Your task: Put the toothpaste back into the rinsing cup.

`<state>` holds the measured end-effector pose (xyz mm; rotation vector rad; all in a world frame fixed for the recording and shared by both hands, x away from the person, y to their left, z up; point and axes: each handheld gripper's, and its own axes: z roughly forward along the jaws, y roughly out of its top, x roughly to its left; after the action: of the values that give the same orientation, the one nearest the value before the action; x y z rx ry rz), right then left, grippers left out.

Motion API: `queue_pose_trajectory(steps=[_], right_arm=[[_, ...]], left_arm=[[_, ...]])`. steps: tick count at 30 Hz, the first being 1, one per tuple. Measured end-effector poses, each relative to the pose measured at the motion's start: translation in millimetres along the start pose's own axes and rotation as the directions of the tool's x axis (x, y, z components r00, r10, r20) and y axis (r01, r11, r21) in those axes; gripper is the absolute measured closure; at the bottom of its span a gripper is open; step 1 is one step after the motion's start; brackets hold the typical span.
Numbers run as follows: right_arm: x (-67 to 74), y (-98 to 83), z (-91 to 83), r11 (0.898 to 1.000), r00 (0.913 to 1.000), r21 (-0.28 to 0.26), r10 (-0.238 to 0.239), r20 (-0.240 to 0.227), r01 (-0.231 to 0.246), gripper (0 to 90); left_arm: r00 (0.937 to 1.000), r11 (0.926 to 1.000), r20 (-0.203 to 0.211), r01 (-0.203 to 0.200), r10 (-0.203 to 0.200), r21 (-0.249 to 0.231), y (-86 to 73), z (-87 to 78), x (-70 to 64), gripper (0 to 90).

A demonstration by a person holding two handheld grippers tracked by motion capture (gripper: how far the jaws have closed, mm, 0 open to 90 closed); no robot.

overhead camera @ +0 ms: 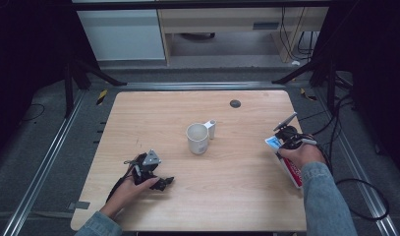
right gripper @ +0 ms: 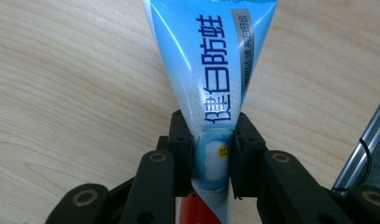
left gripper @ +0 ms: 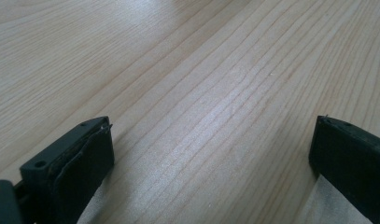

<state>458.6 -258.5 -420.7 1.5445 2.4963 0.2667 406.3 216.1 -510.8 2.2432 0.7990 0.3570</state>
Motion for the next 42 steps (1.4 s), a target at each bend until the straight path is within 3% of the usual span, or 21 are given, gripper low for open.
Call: queue_pose_trajectory(steps=[7, 17, 28, 42], right_arm=[[6.7, 10.7, -16.8, 0.999, 0.9997, -0.029, -0.024, 0.002, 0.024, 73.5], [11.2, 15.8, -28.0, 0.995, 0.9995, -0.092, -0.031, 0.011, 0.031, 73.7], [11.6, 20.3, -41.6, 0.990, 0.9996, -0.141, -0.015, 0.024, 0.019, 73.8], [24.6, 26.4, -53.0, 0.977, 0.9990, -0.211, -0.034, -0.029, 0.027, 73.8]], left_arm=[[1.0000, 1.0000, -0.001, -0.002, 0.002, 0.001, 0.1, -0.1, 0.1, 0.0], [1.0000, 1.0000, -0.002, -0.002, 0.002, 0.001, 0.1, -0.1, 0.1, 0.0], [1.0000, 1.0000, 0.000, -0.002, 0.002, 0.000, 0.1, 0.0, 0.2, 0.0], [1.0000, 1.0000, -0.001, -0.002, 0.002, 0.000, 0.1, 0.0, 0.1, 0.0]])
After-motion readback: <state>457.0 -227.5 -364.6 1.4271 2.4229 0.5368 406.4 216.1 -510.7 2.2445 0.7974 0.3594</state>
